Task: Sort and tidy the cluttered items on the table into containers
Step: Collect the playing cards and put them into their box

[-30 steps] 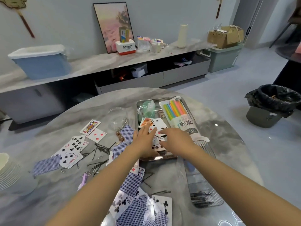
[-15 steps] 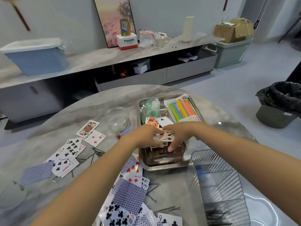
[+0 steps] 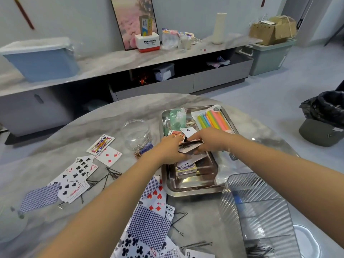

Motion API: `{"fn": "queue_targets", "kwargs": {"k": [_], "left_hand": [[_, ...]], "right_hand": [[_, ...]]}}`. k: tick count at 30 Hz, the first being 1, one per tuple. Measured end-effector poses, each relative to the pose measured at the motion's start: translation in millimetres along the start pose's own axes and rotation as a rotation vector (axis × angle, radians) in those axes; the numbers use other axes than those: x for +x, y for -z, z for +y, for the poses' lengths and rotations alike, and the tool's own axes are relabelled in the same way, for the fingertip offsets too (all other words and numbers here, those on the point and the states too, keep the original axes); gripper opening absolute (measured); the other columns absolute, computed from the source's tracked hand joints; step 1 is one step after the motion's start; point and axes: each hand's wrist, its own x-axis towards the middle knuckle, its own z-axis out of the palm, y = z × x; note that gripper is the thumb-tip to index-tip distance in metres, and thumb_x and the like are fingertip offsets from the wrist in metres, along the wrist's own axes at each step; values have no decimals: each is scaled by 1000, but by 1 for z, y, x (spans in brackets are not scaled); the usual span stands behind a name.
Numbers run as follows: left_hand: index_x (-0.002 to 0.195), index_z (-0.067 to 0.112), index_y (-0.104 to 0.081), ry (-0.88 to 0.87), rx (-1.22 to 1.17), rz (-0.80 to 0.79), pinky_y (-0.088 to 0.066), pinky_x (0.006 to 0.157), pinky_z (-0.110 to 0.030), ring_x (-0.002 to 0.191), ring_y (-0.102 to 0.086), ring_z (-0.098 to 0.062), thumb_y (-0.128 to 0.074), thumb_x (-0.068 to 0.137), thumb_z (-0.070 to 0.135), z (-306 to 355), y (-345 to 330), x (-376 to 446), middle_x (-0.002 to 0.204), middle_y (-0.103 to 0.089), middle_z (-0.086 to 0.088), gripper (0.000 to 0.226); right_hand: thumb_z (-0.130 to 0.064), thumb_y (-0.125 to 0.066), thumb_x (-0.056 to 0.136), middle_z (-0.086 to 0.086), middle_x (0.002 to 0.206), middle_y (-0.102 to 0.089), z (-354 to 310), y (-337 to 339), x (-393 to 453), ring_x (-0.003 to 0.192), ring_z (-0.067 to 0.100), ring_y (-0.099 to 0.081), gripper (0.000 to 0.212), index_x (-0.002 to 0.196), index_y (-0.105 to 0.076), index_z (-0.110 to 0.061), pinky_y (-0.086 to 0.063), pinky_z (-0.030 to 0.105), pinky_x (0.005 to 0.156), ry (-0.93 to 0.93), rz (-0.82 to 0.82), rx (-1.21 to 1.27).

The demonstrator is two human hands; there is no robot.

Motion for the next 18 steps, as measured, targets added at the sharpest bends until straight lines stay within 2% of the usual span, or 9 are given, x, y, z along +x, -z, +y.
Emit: {"fn": "queue_targets", "kwargs": {"k": [2,4,6,8,10,12,16,18], "left_hand": [[126,13,-52,2,68,6,-42,83,-32,111,-51,-27,-59,88,44,1,2,5,123,-56,-9,49],[117,13,-58,3,85,-12,-40,72,-29,101,-56,-26,-56,91,30,0,3,8,110,-62,-8,31],[118,14,-60,-9,95,-29,-43,74,-29,101,-58,-26,-52,92,20,0,4,9,110,-64,-7,28],[126,16,-56,-12,81,-38,-44,80,-30,106,-56,-26,-52,92,23,1,4,9,119,-61,-6,35],[131,18,-53,-9,60,-45,-44,82,-31,110,-54,-25,-54,92,30,0,3,11,125,-58,-6,41],[133,19,-51,-17,61,-60,-44,88,-33,114,-52,-25,-55,91,36,-3,4,11,130,-56,-6,46],[143,20,-38,-45,20,-113,-39,101,-35,126,-45,-24,-55,88,53,-5,7,9,143,-46,-4,67],[147,20,-29,-34,7,-169,-34,107,-37,133,-38,-24,-53,82,65,-6,7,8,149,-38,-3,83]], "right_hand": [[-30,-68,83,-4,113,-64,1,1,3,100,16,-55,45,127,-57,-32,-39,26,75,15,-11,-8],[-29,-71,80,-4,109,-66,3,1,6,103,20,-57,46,124,-58,-34,-44,29,78,19,-31,-27],[-33,-76,74,-3,120,-61,4,-1,9,112,23,-53,66,134,-46,-35,-44,33,88,30,-71,-112],[-41,-79,69,-3,137,-48,4,-5,9,125,24,-40,95,146,-25,-32,-38,38,101,33,-99,-219],[-46,-78,68,-1,145,-36,3,-8,9,131,25,-30,107,149,-11,-27,-32,38,106,49,-126,-338],[-46,-74,74,1,148,-34,0,-8,7,130,26,-32,100,150,-12,-24,-32,35,104,72,-136,-402],[-29,-61,87,2,129,-57,0,0,4,111,22,-53,61,143,-36,-26,-40,27,82,111,-53,-284],[-27,-58,89,2,124,-61,3,1,4,107,22,-56,54,140,-41,-30,-46,30,84,111,-15,-239]]}}
